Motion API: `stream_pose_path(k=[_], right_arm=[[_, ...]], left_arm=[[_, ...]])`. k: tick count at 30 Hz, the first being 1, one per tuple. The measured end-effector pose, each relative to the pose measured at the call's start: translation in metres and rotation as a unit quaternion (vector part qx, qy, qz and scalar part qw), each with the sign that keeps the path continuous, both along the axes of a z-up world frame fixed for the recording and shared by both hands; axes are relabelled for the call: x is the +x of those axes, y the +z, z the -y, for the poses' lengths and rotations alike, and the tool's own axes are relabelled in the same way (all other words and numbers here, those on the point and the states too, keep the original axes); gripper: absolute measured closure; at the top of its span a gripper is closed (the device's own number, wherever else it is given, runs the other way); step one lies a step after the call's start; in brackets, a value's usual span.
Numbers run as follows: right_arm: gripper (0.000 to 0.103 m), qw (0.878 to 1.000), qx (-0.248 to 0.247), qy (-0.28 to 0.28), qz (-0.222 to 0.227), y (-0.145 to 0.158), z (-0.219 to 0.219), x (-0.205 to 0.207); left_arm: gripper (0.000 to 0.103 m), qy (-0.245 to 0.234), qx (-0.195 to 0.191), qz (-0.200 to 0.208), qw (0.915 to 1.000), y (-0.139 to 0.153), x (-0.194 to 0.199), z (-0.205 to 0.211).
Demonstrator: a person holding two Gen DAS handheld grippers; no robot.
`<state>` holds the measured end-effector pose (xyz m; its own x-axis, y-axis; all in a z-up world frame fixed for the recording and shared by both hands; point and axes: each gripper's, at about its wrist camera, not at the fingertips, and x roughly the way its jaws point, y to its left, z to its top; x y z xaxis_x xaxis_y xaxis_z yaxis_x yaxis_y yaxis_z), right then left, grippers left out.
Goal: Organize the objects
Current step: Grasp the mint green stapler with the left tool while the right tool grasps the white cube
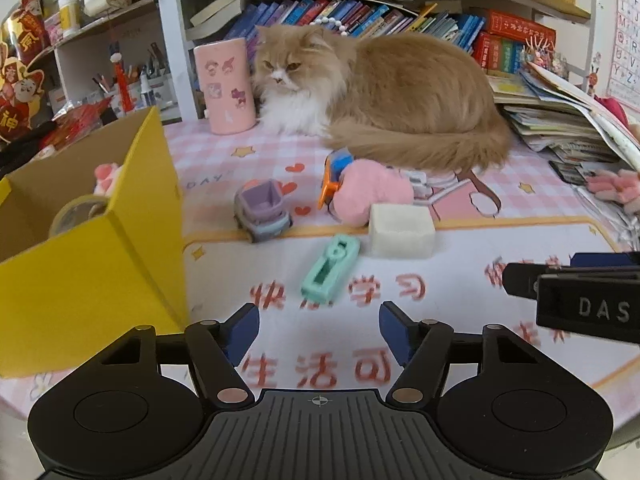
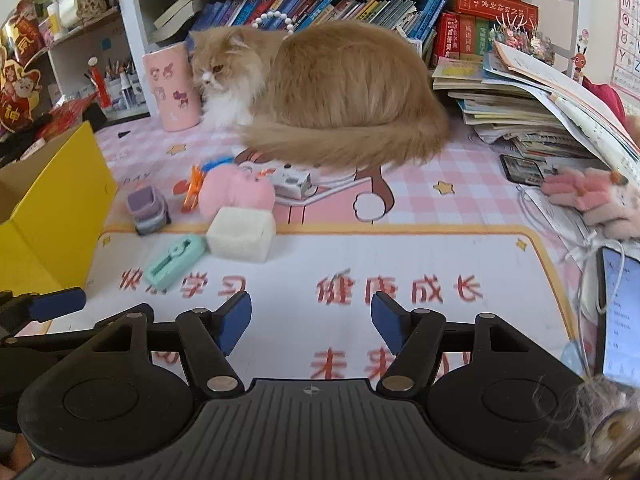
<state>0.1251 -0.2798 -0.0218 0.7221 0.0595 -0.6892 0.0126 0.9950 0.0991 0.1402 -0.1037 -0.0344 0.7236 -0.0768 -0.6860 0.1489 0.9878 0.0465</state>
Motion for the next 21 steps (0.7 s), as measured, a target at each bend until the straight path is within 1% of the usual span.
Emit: stream_pose_path(k=[1,3,6,9,11,13,16,18,19,20,21], right_arm=[[0.038,1.000,0.002,0.000,0.001,0.001,0.002,0.003],[0.036,1.000,0.005,-0.001,0.005,0.003,0.005,0.010],[0.036,1.000,0.010,0.001,0.011,0.006,0.010,0.019],[0.033,1.000,0.015,0.007,0.016,0.009,0.013,0.027],[0.029,1.000,0.020,0.010,0.019,0.010,0.015,0.032],[0.029,0.999,0.027,0.011,0.019,0.011,0.017,0.037],[0.028,0.999,0.033,0.014,0.017,0.011,0.018,0.044],[0.028,0.999,0.033,0.019,0.016,0.010,0.017,0.048],[0.028,0.999,0.031,0.022,0.016,0.010,0.016,0.050],[0.028,0.999,0.030,0.026,0.016,0.010,0.015,0.052],[0.028,0.999,0.029,0.031,0.015,0.009,0.014,0.055]], left_arm=[[0.042,-0.002,-0.001,0.002,1.0000,0.000,0.005,0.002],[0.043,-0.006,0.003,0.009,0.9999,-0.002,0.016,0.008],[0.046,-0.010,0.024,0.011,0.9996,-0.008,0.030,0.016],[0.047,-0.011,0.032,0.001,0.9994,-0.015,0.044,0.020],[0.051,-0.011,0.037,-0.006,0.9992,-0.020,0.051,0.022],[0.054,-0.013,0.038,-0.014,0.9991,-0.024,0.058,0.023],[0.057,-0.010,0.033,-0.026,0.9991,-0.032,0.067,0.024],[0.064,-0.009,0.017,-0.026,0.9995,-0.032,0.070,0.023],[0.075,-0.011,0.007,-0.029,0.9995,-0.031,0.072,0.022],[0.080,-0.014,-0.004,-0.034,0.9993,-0.030,0.073,0.021],[0.080,-0.011,-0.005,-0.037,0.9992,-0.030,0.073,0.021]])
